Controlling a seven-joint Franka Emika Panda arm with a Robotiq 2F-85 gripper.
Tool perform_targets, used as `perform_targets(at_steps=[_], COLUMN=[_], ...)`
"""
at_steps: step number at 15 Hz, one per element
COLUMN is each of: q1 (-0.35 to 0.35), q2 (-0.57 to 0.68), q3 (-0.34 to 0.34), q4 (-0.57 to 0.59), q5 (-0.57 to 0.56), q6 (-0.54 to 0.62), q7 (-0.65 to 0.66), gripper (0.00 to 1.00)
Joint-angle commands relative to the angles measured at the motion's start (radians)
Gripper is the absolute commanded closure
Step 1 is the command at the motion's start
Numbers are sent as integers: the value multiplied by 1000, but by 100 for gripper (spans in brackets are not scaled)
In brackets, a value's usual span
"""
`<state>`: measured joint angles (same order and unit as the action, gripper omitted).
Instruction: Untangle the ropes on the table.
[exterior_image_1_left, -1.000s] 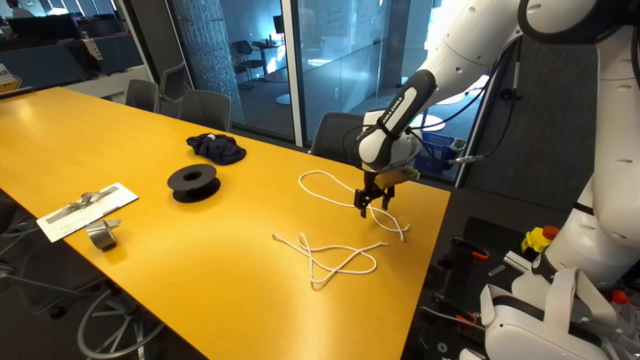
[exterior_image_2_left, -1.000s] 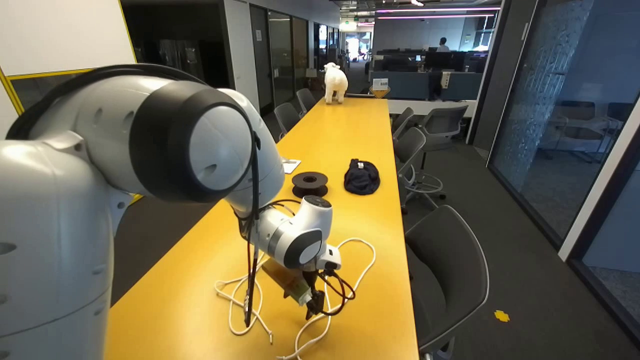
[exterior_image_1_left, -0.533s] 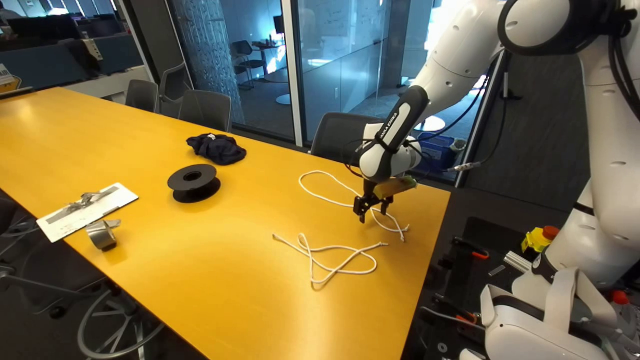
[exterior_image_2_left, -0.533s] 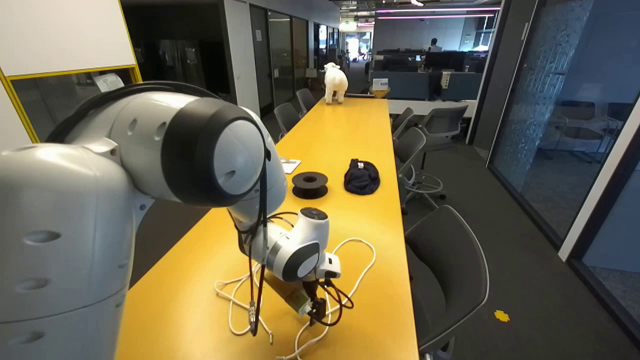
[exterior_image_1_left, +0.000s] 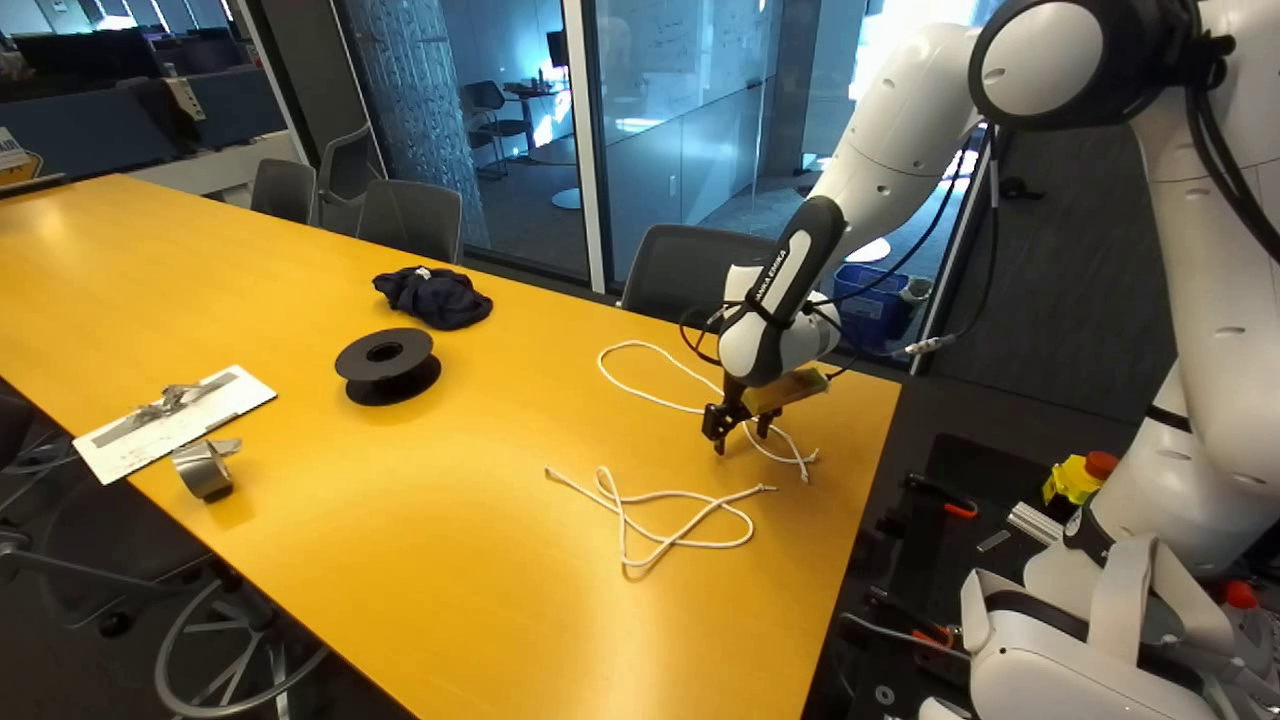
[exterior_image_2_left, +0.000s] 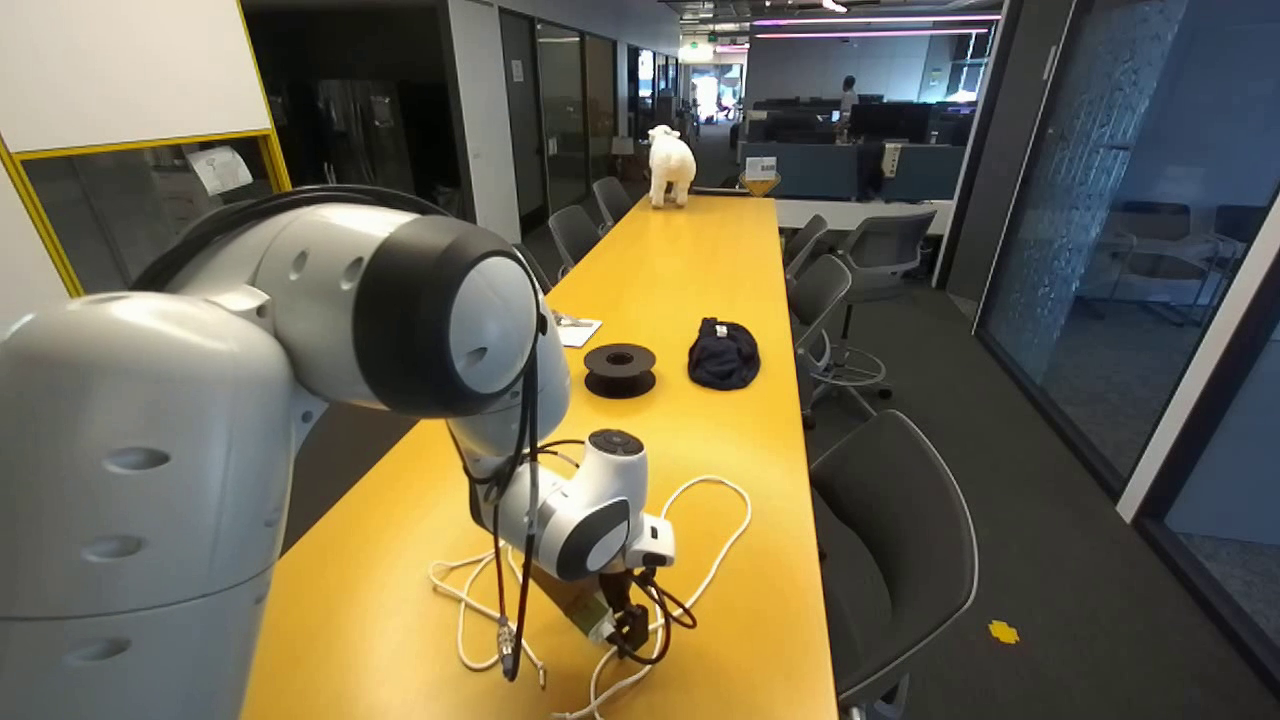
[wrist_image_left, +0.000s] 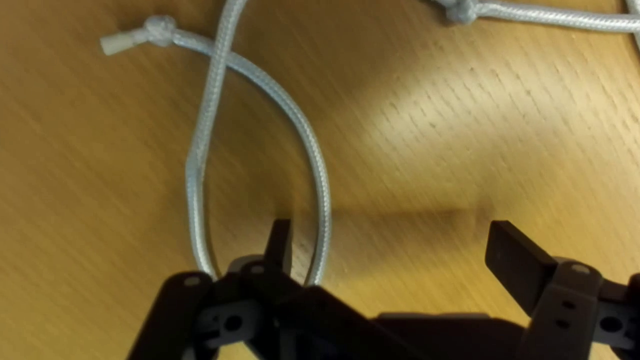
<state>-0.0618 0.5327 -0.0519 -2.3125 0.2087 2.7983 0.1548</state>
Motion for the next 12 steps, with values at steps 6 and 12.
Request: perform_targets(at_steps=[6, 12], q1=[37, 43], q2=[0, 3], q3=[-27, -34], q4=[-9, -10], q5=[-18, -20], q6=[51, 65], q7=[47, 55], gripper=[0, 58])
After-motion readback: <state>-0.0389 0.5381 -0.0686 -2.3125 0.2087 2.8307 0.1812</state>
